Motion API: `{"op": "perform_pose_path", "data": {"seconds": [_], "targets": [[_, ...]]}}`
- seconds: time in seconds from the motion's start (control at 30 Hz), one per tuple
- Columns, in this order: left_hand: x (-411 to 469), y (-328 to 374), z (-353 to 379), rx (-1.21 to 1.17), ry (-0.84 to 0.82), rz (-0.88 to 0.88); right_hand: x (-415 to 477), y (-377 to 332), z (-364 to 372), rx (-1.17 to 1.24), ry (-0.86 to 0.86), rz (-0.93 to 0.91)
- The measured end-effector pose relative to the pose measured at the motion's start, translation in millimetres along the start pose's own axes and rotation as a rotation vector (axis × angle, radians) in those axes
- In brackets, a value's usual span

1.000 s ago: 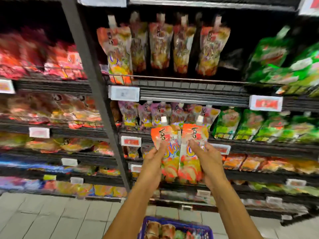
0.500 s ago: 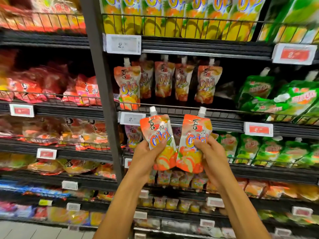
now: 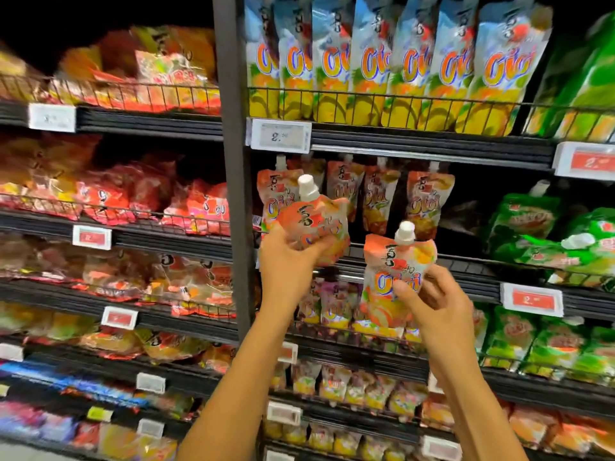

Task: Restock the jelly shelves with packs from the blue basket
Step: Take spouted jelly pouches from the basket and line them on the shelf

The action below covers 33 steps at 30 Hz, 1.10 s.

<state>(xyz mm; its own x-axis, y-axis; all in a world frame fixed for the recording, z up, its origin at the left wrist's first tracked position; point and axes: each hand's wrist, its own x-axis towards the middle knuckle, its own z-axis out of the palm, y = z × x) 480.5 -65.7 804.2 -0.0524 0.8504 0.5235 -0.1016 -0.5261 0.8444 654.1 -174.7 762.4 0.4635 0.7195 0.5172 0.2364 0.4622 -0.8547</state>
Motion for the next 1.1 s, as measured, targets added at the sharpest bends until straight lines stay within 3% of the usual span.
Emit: {"op": "perform_pose_path", "data": {"seconds": [0.17,0.27,0.37,0.57,0.9,1.1], "targets": [[31,7,15,0.003,0.109,0.199,0,-5,5,0.037,0.014,-0.015],[43,-6,21,-0.033,0.089,0.171,-2,-4,10,0.048,0.040,-0.023],[52,-24,19,0.168,0.091,0.182,0,-5,11,0.041,0.084,-0.035],[61,-42,14,0.303,0.076,0.070,20,-8,17,0.065,0.178,-0.090],[65,-42,5,0.638,0.100,0.125,89,-6,72,-0.009,0.274,-0.177],[61,-43,-2,0.562,0.093,0.074,107,4,89,-0.101,0.219,-0.114]]}}
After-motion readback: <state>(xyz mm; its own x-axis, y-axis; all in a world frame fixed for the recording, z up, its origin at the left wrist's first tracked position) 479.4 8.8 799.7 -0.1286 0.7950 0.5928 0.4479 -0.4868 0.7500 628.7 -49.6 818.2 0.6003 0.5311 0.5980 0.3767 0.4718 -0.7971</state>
